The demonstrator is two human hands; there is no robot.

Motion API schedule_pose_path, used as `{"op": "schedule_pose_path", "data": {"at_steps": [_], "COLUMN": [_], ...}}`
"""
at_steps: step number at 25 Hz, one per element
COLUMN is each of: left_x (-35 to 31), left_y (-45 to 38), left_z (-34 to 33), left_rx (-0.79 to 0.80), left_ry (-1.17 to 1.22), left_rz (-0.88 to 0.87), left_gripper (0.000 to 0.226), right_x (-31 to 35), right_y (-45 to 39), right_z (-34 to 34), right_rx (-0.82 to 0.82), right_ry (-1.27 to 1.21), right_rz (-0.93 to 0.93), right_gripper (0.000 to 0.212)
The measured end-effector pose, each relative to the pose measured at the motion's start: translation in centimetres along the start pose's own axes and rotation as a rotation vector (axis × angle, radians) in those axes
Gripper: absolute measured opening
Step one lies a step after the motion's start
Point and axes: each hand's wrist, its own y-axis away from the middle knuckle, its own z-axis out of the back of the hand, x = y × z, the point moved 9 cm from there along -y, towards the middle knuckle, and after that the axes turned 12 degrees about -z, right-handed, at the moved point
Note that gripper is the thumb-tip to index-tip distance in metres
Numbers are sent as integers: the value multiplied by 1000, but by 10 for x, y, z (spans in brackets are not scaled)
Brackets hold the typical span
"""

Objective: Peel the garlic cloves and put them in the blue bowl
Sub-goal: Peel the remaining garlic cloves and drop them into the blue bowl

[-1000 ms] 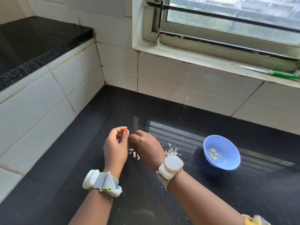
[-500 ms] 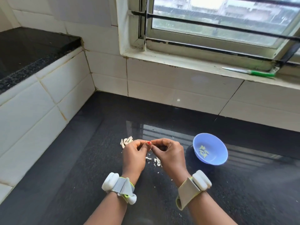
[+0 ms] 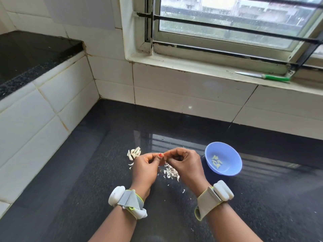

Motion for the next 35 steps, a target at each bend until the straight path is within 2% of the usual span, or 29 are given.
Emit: {"op": "schedule_pose_path", "data": {"at_steps": [3,7,11,14,17,19,21,23,26,28,31,35], "left_x": [-10,-38,-47,-48,-36,-24,-17,-19,-41,-49,-49,-55], "left_y": [2,2,3,4,1,-3,-4,-3,1,2,-2,-5], "left_z": [-2,-2,-9,-8,-3,-5,-6,-7,-6,-8,-4,3], "left_rx": [47,79,107,63,25,43,45,34,25,39,22,-19], "left_ry": [-16,-403,-538,-503,-361,-229,-133,-105,-348,-479,-420,-366], "left_rz": [-47,-334,-428,-378,-201,-100,-62,-85,-358,-486,-458,-415], "left_gripper": [15,12,12,10,10,12,14,14,19,23,19,9], "right_x": [-6,-7,-7,-8,-7,-1,6,7,-10,-15,-13,-17], "right_y": [1,3,3,3,4,7,12,14,7,3,0,-1], "right_z": [7,5,5,4,4,4,5,8,4,-2,-7,-13], "right_rx": [-100,-102,-124,-130,-165,-202,-238,-264,-162,-53,93,188], "right_ry": [-3,44,80,56,47,92,109,57,-135,-213,-418,-598], "right_rz": [-17,-22,-25,-3,48,144,236,220,-49,-147,-205,-274], "right_gripper": [13,10,4,4,10,13,14,13,10,8,8,17]}}
